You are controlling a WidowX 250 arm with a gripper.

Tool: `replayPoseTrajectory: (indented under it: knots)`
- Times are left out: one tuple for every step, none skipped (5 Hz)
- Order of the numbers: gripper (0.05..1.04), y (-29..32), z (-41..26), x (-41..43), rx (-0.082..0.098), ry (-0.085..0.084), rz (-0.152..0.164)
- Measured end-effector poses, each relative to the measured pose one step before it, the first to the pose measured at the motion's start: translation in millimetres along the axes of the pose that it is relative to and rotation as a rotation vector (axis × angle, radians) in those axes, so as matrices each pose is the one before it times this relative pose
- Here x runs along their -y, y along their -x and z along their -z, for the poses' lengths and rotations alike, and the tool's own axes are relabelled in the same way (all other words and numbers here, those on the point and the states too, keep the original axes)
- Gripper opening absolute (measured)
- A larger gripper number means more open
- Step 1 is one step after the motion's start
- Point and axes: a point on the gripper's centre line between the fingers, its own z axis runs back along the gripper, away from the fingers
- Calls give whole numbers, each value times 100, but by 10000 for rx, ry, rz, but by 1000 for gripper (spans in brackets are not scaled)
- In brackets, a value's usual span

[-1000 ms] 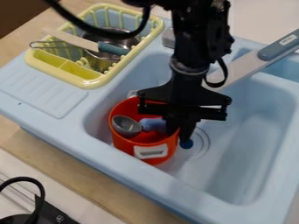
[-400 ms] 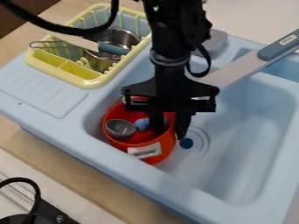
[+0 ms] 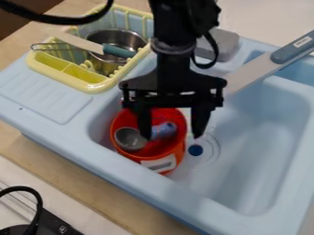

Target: MOVE THE ORANGE POT FROM RIGHT SIDE OF THE SINK TO THE BOTTOM LEFT SIDE OF THE SINK

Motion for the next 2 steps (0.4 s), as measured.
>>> replayPoseTrajectory:
  knots:
    - [995,572,-1239,396,120,-38,98]
    - [995,-58,-1018,671,186,-32,415]
